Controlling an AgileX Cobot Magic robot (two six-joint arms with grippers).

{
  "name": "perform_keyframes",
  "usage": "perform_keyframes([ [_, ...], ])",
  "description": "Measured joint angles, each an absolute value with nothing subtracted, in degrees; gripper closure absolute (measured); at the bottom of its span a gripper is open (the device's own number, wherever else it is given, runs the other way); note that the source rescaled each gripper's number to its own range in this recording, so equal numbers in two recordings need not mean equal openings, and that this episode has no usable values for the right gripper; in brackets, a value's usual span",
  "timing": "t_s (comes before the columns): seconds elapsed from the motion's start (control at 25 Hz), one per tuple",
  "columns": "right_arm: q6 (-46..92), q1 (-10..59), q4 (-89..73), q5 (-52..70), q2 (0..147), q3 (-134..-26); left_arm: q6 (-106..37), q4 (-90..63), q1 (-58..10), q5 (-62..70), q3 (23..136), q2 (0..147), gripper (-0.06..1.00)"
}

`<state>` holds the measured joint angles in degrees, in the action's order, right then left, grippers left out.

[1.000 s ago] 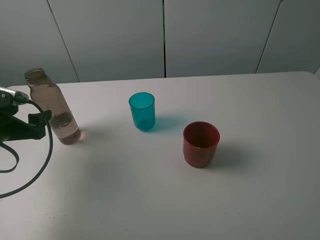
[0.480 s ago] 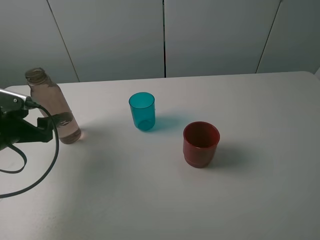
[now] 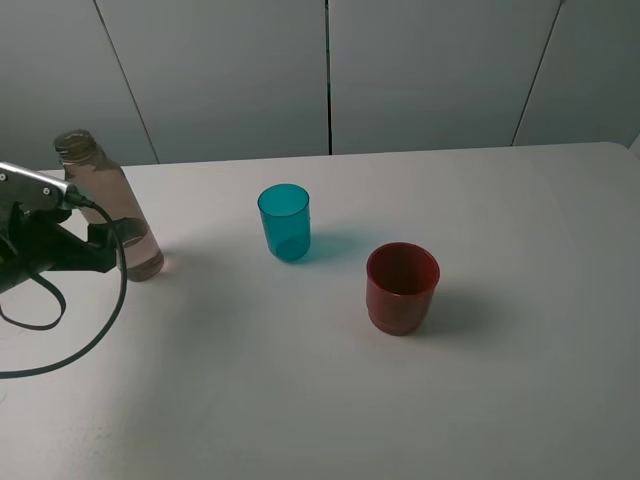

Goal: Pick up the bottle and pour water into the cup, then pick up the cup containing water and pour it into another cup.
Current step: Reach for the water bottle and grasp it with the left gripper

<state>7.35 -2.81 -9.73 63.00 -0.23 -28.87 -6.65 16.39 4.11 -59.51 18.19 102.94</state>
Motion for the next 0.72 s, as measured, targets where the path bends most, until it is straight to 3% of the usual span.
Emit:
perform_keyframes([
  [0.72, 7.35, -2.81, -9.7, 63.0, -0.23, -28.87, -6.29, 17.1, 1.03, -60.89, 22.7, 107.32, 0.01],
])
